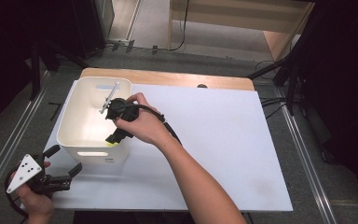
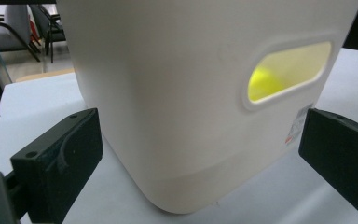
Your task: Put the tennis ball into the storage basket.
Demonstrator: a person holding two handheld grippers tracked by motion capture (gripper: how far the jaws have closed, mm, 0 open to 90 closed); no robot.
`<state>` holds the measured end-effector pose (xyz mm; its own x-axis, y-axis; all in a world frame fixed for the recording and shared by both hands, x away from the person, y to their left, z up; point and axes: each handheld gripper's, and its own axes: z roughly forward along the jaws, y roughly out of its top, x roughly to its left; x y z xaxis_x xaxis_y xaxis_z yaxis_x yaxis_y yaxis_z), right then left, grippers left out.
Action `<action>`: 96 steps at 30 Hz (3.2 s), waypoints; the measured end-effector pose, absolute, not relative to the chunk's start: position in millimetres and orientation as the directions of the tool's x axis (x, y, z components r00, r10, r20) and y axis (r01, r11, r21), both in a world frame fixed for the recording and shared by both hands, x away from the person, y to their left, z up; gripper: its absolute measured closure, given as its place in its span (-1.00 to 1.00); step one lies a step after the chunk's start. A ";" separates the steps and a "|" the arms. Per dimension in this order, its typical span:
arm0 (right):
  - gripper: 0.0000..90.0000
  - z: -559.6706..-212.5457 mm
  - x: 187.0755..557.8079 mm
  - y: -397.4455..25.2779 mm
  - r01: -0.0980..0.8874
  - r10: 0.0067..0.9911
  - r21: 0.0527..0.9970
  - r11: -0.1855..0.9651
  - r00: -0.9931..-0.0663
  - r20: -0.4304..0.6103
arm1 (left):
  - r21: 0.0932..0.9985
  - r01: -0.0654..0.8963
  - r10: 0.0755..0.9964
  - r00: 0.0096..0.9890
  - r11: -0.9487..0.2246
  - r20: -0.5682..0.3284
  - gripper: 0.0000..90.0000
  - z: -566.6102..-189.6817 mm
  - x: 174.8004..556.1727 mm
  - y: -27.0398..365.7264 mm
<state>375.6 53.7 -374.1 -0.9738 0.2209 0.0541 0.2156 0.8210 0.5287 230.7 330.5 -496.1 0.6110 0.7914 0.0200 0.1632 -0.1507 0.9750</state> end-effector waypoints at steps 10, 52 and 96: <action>-0.96 -361.7 369.8 32.6 0.221 0.246 0.607 0.763 -0.968 0.043 | 0.974 0.164 0.791 0.611 -0.155 0.023 -1.00 -496.2 231.0 330.5; -1.00 -400.4 336.4 -125.7 0.375 0.514 0.719 0.585 -0.858 0.029 | 0.972 0.169 0.793 0.608 -0.165 0.029 -1.00 -496.4 230.5 328.9; -1.00 -468.6 264.6 -271.1 0.493 0.739 0.806 0.329 -0.666 0.106 | 0.969 0.170 0.796 0.604 -0.180 0.042 -1.00 -496.6 230.3 328.3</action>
<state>264.6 -271.1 -468.6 -0.6659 0.7385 0.1059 0.4926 0.3286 0.8058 230.3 328.3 -496.6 0.6039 0.7959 0.0423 0.1696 -0.1802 0.9689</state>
